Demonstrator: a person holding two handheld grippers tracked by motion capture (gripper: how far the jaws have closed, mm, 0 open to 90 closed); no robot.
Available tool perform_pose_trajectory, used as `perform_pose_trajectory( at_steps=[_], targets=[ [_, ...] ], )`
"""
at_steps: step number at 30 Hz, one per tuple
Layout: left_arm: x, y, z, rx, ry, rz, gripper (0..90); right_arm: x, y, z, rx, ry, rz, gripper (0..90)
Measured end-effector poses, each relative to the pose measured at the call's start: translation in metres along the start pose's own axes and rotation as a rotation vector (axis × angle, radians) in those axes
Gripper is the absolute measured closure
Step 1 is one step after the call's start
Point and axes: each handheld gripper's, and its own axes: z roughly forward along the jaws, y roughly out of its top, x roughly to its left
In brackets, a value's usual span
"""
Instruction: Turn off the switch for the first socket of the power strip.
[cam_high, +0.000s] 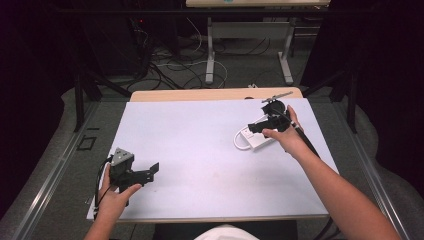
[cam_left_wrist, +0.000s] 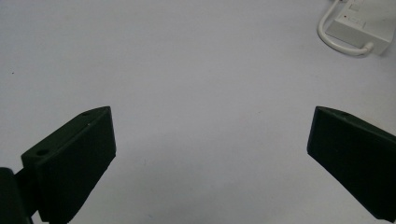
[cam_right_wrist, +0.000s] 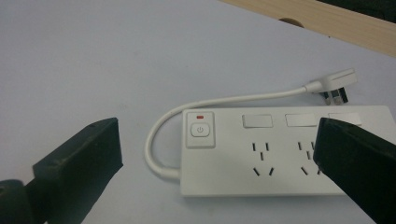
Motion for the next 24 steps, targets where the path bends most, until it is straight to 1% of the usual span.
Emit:
perform_pose_trajectory(
  at_steps=[3, 4, 8, 14, 17, 21, 24],
  targets=[
    [0.0, 0.0, 0.0, -0.002, 0.001, 0.001, 0.9, 0.001, -0.003, -0.005, -0.002, 0.007, -0.002, 0.0],
    [0.0, 0.0, -0.001, -0.003, 0.0, -0.001, 0.9, 0.002, -0.004, -0.006, -0.003, 0.011, 0.008, 0.0],
    [0.0, 0.0, -0.001, -0.003, 0.001, -0.001, 0.9, 0.004, -0.01, -0.014, -0.016, -0.004, -0.012, 0.0],
    [0.0, 0.0, -0.001, -0.004, 0.003, -0.002, 0.9, 0.009, -0.021, -0.028, -0.055, 0.011, -0.02, 0.0],
    [0.0, 0.0, -0.002, -0.004, 0.004, -0.004, 0.9, 0.011, -0.028, -0.035, -0.07, 0.018, -0.014, 0.0],
    [0.0, 0.0, -0.002, -0.005, 0.005, -0.005, 0.9, 0.01, -0.037, -0.047, -0.104, 0.018, -0.02, 0.0],
    [0.0, 0.0, -0.002, -0.006, 0.005, -0.006, 0.9, 0.01, -0.043, -0.056, -0.127, 0.016, -0.013, 0.0]
  ],
)
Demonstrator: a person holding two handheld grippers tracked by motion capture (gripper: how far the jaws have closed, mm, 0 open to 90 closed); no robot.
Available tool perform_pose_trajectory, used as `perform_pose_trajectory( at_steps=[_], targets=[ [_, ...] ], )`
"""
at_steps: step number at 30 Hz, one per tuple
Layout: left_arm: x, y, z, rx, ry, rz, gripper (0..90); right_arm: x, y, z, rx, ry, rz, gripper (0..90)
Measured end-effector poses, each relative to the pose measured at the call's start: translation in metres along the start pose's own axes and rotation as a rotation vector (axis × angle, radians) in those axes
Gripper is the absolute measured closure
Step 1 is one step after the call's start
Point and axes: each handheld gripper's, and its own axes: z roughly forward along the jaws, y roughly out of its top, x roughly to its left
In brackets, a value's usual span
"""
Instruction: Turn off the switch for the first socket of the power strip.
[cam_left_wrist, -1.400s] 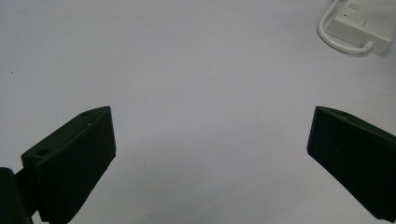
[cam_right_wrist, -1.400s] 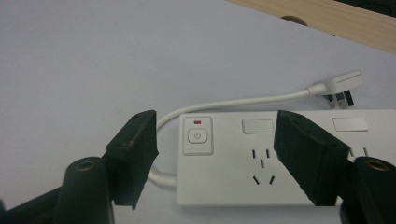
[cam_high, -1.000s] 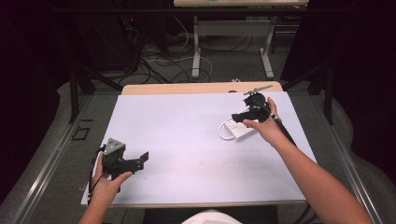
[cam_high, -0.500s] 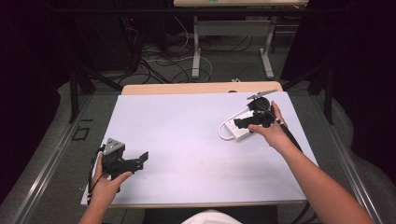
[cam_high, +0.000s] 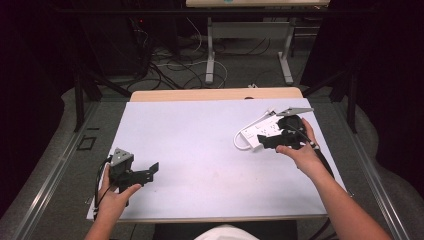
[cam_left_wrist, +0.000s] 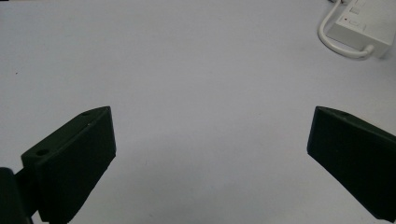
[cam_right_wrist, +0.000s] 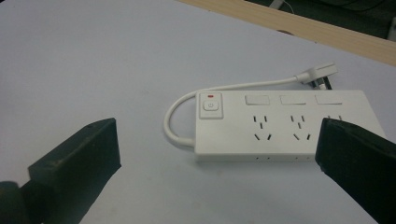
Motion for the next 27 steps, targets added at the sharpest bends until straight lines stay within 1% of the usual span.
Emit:
perform_pose_trajectory(
  at_steps=[4, 6, 11, 13, 14, 17, 20, 21, 22, 27],
  targets=[
    [0.0, 0.0, 0.0, -0.004, 0.0, -0.002, 1.0, -0.002, -0.007, -0.011, -0.023, -0.009, 0.001, 0.0],
    [0.0, 0.0, 0.0, -0.006, 0.002, -0.001, 0.9, -0.003, -0.011, -0.016, -0.032, -0.011, 0.01, 0.0],
    [0.0, 0.0, 0.0, -0.006, 0.001, -0.002, 0.9, -0.007, -0.023, -0.025, -0.048, -0.018, 0.025, 0.0],
    [0.0, 0.0, 0.0, -0.007, 0.001, -0.002, 0.9, -0.009, -0.028, -0.028, -0.045, -0.017, 0.031, 0.0],
    [0.0, 0.0, 0.0, -0.007, 0.001, -0.002, 0.9, -0.009, -0.031, -0.029, -0.053, -0.016, 0.04, 0.0],
    [0.0, 0.0, 0.0, -0.008, 0.002, -0.003, 0.9, -0.012, -0.038, -0.033, -0.062, -0.005, 0.043, 0.0],
    [0.0, 0.0, -0.001, -0.008, 0.002, -0.004, 0.9, -0.014, -0.045, -0.036, -0.065, -0.01, 0.037, 0.0],
    [0.0, 0.0, -0.001, -0.009, 0.002, -0.003, 0.9, -0.014, -0.048, -0.036, -0.076, -0.014, 0.036, 0.0],
    [0.0, 0.0, -0.001, -0.009, 0.002, -0.003, 0.9, -0.015, -0.05, -0.038, -0.07, -0.012, 0.035, 0.0],
    [0.0, 0.001, -0.002, -0.007, 0.001, -0.008, 0.9, -0.018, -0.061, -0.042, -0.084, -0.016, 0.05, 0.0]
  ],
)
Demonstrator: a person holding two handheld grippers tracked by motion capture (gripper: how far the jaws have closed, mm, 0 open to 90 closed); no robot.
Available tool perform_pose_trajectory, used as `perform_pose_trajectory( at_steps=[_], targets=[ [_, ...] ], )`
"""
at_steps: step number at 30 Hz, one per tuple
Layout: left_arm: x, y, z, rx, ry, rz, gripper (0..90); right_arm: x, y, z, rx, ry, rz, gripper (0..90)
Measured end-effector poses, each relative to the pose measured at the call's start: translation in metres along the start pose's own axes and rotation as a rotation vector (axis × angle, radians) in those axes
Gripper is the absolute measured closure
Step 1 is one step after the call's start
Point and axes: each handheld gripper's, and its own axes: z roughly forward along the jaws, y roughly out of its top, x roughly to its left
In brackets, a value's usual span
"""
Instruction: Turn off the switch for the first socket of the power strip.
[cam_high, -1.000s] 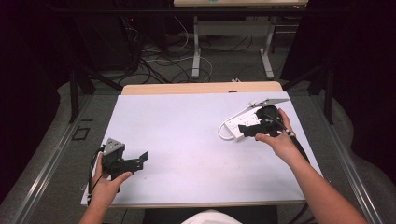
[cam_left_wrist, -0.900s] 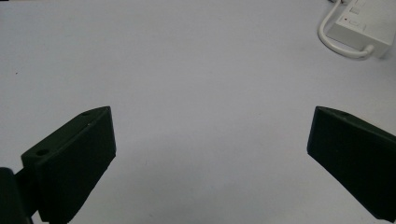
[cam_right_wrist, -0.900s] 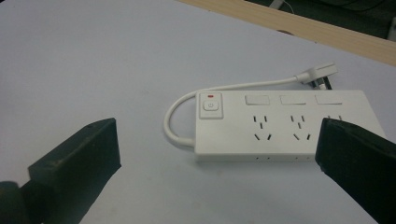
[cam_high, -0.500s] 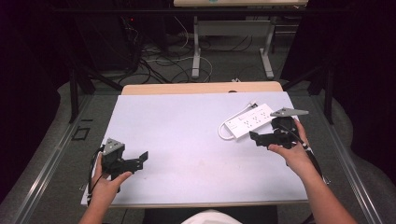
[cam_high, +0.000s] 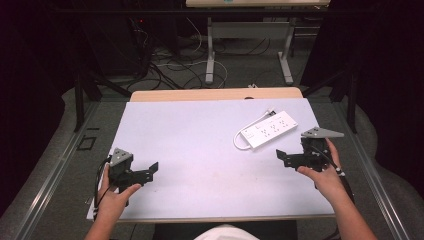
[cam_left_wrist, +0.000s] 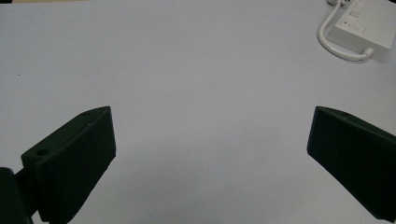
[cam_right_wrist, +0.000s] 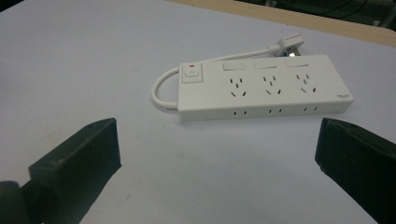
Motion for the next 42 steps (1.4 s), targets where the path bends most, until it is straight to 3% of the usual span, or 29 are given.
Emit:
perform_pose_trajectory(
  at_steps=[15, 26, 42],
  targets=[
    [0.0, 0.0, 0.0, 0.0, 0.002, 0.006, 0.9, -0.02, -0.03, 0.0, -0.007, -0.046, 0.051, 0.0],
    [0.0, -0.001, 0.001, 0.0, 0.003, 0.004, 0.9, -0.033, -0.046, 0.005, -0.05, -0.081, 0.096, 0.0],
    [0.001, -0.002, 0.002, 0.01, 0.002, 0.005, 1.0, -0.052, -0.069, 0.016, -0.017, -0.13, 0.15, 0.0]
  ],
)
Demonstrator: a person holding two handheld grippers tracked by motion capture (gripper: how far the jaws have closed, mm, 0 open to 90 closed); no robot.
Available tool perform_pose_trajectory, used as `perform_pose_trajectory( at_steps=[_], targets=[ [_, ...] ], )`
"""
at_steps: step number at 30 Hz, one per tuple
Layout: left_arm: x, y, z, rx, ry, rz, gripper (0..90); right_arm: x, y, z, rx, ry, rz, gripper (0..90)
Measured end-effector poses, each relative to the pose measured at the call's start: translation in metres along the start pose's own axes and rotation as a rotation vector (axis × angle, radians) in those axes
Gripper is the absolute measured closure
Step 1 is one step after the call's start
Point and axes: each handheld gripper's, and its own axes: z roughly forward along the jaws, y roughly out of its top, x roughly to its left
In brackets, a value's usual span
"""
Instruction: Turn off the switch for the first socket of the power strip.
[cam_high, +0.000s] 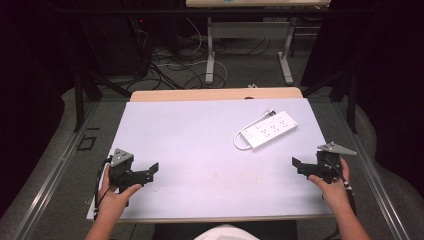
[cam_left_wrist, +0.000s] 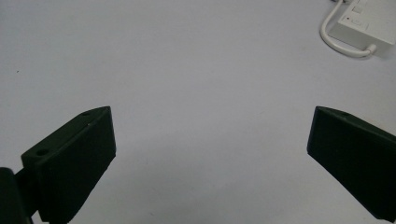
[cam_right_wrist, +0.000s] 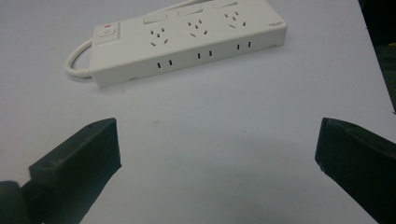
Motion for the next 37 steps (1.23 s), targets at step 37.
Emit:
perform_pose_trajectory(
  at_steps=[37],
  targets=[
    [-0.0003, -0.0008, 0.0011, 0.002, 0.002, 0.003, 0.9, -0.0047, -0.01, 0.0107, 0.003, -0.021, 0.022, 0.0]
  ],
)
